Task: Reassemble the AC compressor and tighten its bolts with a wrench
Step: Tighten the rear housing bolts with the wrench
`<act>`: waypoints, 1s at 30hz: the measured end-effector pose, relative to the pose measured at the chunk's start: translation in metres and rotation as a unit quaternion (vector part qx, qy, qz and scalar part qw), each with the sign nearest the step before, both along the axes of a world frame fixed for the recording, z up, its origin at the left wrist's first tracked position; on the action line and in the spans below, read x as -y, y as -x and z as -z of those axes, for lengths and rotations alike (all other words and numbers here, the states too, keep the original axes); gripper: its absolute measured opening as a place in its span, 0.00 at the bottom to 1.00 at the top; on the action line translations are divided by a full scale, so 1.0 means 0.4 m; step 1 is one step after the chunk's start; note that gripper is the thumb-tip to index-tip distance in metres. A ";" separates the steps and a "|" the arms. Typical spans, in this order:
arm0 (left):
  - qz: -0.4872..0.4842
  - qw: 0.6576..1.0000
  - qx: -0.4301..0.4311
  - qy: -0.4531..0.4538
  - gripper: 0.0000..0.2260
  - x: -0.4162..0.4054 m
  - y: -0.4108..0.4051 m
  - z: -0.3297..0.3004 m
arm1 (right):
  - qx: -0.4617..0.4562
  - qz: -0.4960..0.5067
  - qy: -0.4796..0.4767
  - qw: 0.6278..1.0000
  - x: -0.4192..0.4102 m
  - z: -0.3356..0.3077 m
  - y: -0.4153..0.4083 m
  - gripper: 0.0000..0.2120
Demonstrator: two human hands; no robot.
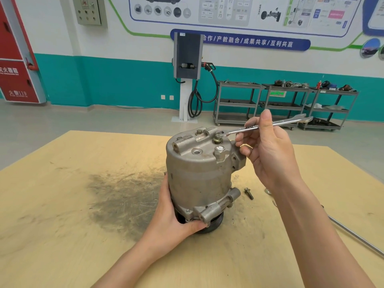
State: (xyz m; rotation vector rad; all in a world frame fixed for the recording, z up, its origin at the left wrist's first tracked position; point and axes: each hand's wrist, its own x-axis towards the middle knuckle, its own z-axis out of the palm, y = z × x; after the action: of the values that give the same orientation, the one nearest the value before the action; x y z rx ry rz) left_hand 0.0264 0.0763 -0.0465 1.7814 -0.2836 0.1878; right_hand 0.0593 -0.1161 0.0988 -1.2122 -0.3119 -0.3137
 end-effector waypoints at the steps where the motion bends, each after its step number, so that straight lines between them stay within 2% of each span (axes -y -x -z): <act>1: -0.001 1.000 -0.001 0.000 0.58 0.000 0.000 0.000 | 0.000 0.002 0.005 1.000 0.001 0.000 -0.001 0.18; 5: 0.000 1.000 -0.003 -0.001 0.58 -0.001 0.000 -0.001 | 0.028 0.023 0.052 0.998 -0.001 0.002 -0.002 0.19; 9: -0.002 1.000 -0.008 -0.007 0.59 -0.001 0.002 -0.002 | 0.124 0.102 0.119 0.980 -0.010 0.010 0.006 0.19; 11: -0.005 1.000 -0.011 -0.010 0.58 -0.001 0.004 -0.003 | 0.199 0.170 0.193 0.946 -0.014 0.014 0.013 0.17; 14: -0.010 1.000 -0.011 -0.017 0.57 0.000 0.005 -0.004 | 0.321 0.243 0.322 0.857 -0.023 0.017 0.026 0.18; 16: -0.014 1.000 -0.012 -0.019 0.57 0.001 0.006 -0.005 | 0.359 0.272 0.378 0.809 -0.035 0.016 0.037 0.23; 18: -0.014 1.000 -0.013 -0.018 0.58 0.002 0.007 -0.006 | 0.382 0.293 0.389 0.786 -0.045 0.012 0.044 0.24; 20: -0.010 1.000 -0.012 -0.016 0.58 0.001 0.007 -0.006 | 0.391 0.278 0.348 0.806 -0.046 0.007 0.049 0.20; 23: -0.006 1.000 -0.012 -0.008 0.59 0.000 0.005 -0.002 | 0.331 0.220 0.241 0.885 -0.032 -0.005 0.047 0.11; 26: -0.004 1.000 -0.012 -0.004 0.59 0.001 0.002 0.003 | 0.209 0.140 0.135 0.958 -0.020 -0.006 0.037 0.14; 30: -0.005 1.000 -0.001 -0.001 0.58 0.000 0.001 0.005 | 0.090 0.054 0.059 0.993 -0.013 0.003 0.013 0.18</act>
State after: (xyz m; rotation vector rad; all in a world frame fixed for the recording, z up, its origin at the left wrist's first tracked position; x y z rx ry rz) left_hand 0.0261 0.0761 -0.0485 1.7850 -0.2724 0.1932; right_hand 0.0543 -0.1108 0.0978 -1.3235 -0.4255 -0.5060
